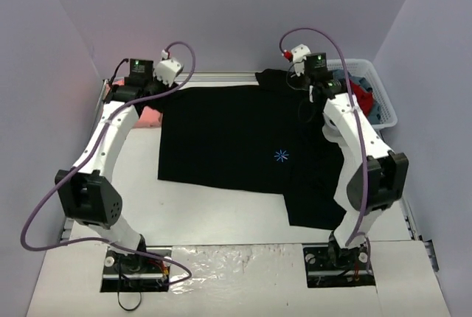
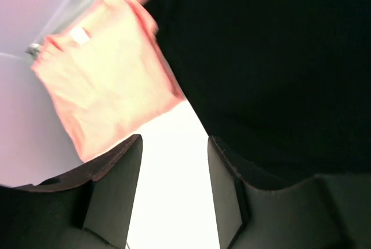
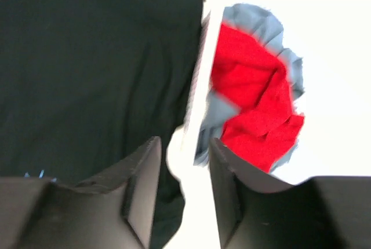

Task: Fold and stack the t-shirts
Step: Flatten out the tshirt

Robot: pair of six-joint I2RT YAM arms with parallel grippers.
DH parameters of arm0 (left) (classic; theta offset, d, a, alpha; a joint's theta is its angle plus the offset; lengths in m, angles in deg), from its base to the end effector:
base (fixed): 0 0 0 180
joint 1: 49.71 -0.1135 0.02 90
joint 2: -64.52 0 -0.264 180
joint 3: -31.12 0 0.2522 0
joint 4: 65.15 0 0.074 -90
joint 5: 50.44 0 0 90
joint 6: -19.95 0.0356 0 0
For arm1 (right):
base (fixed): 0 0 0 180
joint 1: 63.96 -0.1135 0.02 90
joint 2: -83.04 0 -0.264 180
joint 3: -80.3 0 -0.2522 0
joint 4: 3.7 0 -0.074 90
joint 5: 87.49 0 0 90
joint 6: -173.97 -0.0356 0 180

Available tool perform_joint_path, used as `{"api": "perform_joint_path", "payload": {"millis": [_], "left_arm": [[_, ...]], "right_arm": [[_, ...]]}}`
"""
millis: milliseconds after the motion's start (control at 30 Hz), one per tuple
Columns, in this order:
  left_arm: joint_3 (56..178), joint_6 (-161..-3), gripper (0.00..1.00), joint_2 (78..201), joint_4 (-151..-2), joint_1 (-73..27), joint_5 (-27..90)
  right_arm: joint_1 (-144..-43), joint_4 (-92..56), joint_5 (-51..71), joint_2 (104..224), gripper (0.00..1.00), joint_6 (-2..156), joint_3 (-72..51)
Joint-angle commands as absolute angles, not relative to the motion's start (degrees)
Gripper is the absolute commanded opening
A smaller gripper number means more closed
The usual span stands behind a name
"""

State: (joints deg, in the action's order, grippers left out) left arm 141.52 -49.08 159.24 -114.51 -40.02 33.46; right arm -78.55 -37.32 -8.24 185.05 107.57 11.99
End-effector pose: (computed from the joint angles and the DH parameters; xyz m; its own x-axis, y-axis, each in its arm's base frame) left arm 0.3696 -0.0669 0.3841 -0.4193 0.4326 -0.7981 0.4333 0.8679 0.2428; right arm 0.4112 0.1002 0.3699 -0.3268 -0.4915 -0.8072 -0.2328 0.8697 -0.4353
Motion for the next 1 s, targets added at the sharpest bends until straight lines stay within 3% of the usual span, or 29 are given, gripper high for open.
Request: {"api": "perform_joint_path", "payload": {"millis": [0,100,333,533,967], "left_arm": [[131.6,-43.7,0.48,156.6,-116.6,-41.4,26.3],[126.1,-41.4,0.50,154.5,-117.2,-42.5,20.6],[124.5,-33.8,0.52,161.8,-123.0,-44.5,8.0],[126.5,-29.8,0.37,169.1,-127.9,-45.3,2.8],[121.6,-28.0,0.38,169.9,-127.5,-45.3,3.0]], "right_arm": [[-78.5,-43.4,-2.5,176.5,0.38,106.0,2.1],[-78.6,-46.9,3.4,168.3,0.48,105.1,-5.1],[-78.5,-49.0,9.0,153.4,0.56,104.5,-18.7],[-78.1,-49.1,4.8,152.7,0.58,104.2,-23.3],[-77.8,-49.0,4.1,155.5,0.59,103.7,-21.7]]}}
